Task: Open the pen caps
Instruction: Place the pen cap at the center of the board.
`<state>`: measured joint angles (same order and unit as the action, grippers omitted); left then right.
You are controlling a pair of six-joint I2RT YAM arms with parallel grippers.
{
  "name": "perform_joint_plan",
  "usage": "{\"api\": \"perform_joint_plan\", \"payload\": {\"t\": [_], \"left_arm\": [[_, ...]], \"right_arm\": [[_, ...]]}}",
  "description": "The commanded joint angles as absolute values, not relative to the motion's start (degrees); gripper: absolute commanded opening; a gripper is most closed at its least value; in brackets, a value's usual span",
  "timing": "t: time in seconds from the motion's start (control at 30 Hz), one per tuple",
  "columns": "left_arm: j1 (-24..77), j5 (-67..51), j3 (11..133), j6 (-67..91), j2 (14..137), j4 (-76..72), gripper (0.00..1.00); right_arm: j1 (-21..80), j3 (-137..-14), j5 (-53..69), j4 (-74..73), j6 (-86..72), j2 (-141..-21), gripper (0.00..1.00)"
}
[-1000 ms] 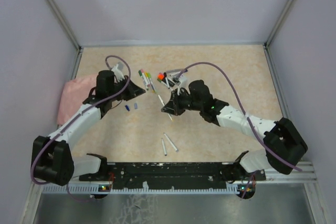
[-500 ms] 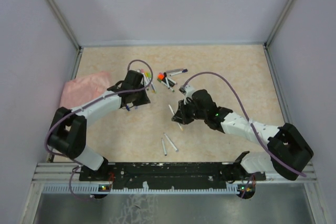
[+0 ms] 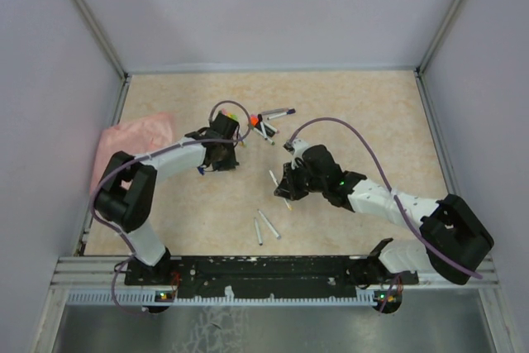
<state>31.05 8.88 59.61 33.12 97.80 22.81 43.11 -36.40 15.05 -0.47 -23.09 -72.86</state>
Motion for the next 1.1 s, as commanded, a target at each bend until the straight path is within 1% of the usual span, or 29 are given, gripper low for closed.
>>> {"api": "perform_joint_plan", "payload": {"t": [0.0, 0.1, 0.33, 0.37, 0.43, 0.57, 0.7, 0.8, 0.87, 1.07], "left_arm": [[31.44, 11.61, 63.13, 31.60, 100.44, 25.19, 0.02], [31.48, 12.45, 63.84, 31.08, 101.92, 25.45, 0.02], [31.43, 16.25, 65.55, 29.78, 104.36, 26.58, 0.07], [31.38, 16.48, 65.75, 29.69, 104.69, 26.62, 0.08], [31.38, 16.51, 66.10, 29.63, 105.36, 26.70, 0.16], [31.42, 16.35, 66.45, 29.52, 105.83, 27.57, 0.19], [31.42, 16.16, 66.24, 29.88, 104.90, 28.03, 0.29], [31.38, 15.66, 65.97, 30.26, 104.23, 28.33, 0.31], [31.39, 15.73, 65.89, 30.28, 103.95, 28.39, 0.35], [31.38, 15.48, 67.41, 29.74, 101.59, 29.20, 0.38]], "right_arm": [[43.42, -37.17, 15.14, 1.30, -22.41, -72.54, 0.00], [43.35, -37.18, 15.21, 1.32, -22.38, -72.74, 0.00], [43.46, -37.18, 15.25, 0.64, -22.40, -72.62, 0.00], [43.37, -37.18, 15.25, 0.48, -22.33, -72.60, 0.00], [43.42, -37.17, 15.29, 0.06, -22.32, -72.52, 0.00], [43.42, -37.02, 15.32, -1.27, -22.08, -72.10, 0.00], [43.45, -36.53, 15.29, -2.95, -21.77, -71.18, 0.00], [43.42, -36.18, 15.22, -4.64, -21.28, -70.89, 0.00], [43.46, -35.92, 15.09, -5.49, -20.95, -70.80, 0.00], [43.66, -35.72, 14.95, -7.98, -20.55, -71.46, 0.00]]}}
